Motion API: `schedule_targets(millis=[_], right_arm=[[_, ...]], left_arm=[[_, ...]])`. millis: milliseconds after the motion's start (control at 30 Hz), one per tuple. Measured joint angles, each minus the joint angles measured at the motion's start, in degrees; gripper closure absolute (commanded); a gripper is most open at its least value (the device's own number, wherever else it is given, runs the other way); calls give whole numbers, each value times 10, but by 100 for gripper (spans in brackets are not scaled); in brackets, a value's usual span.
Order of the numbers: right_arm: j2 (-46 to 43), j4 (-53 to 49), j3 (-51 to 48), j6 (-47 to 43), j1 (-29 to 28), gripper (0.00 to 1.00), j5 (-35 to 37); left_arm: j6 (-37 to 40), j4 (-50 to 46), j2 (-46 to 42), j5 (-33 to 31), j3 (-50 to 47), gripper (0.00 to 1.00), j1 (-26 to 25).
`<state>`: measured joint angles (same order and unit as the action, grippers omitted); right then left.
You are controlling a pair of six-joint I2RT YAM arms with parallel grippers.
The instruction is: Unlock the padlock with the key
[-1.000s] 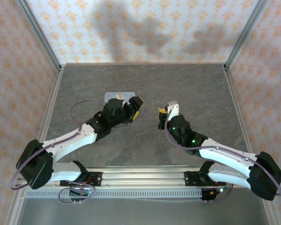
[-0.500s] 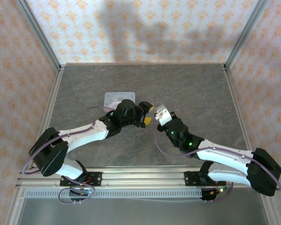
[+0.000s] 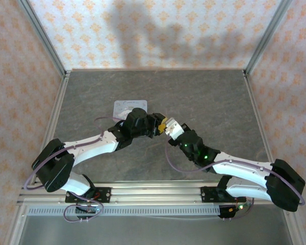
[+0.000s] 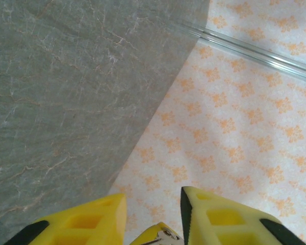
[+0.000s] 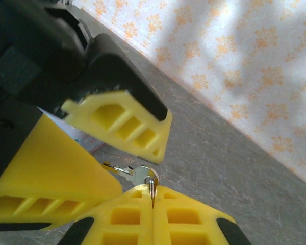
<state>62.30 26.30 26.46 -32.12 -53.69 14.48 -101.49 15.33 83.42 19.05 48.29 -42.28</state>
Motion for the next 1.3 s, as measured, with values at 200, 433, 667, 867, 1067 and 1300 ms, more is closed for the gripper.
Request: schedule_targets(millis=[200, 433, 667, 867, 1067, 1300], right_arm=[[0, 0, 0, -6, -1, 100, -8], [-1, 1, -5, -8, -1, 100, -8], [-28, -17, -10, 19, -2, 72, -13], [-101, -61, -10, 97, 33, 45, -87], [-143, -79, -10, 271, 191, 25, -289], [-94, -20, 6, 492, 291, 18, -519]], left_arm=[[-6, 2, 0, -4, 0, 88, 0], [-5, 5, 0, -13, 0, 100, 0], [35, 4, 0, -12, 3, 100, -2], [147, -18, -7, -31, 14, 100, 1], [306, -23, -30, -32, 28, 100, 11], [506, -24, -51, 21, 52, 100, 19]])
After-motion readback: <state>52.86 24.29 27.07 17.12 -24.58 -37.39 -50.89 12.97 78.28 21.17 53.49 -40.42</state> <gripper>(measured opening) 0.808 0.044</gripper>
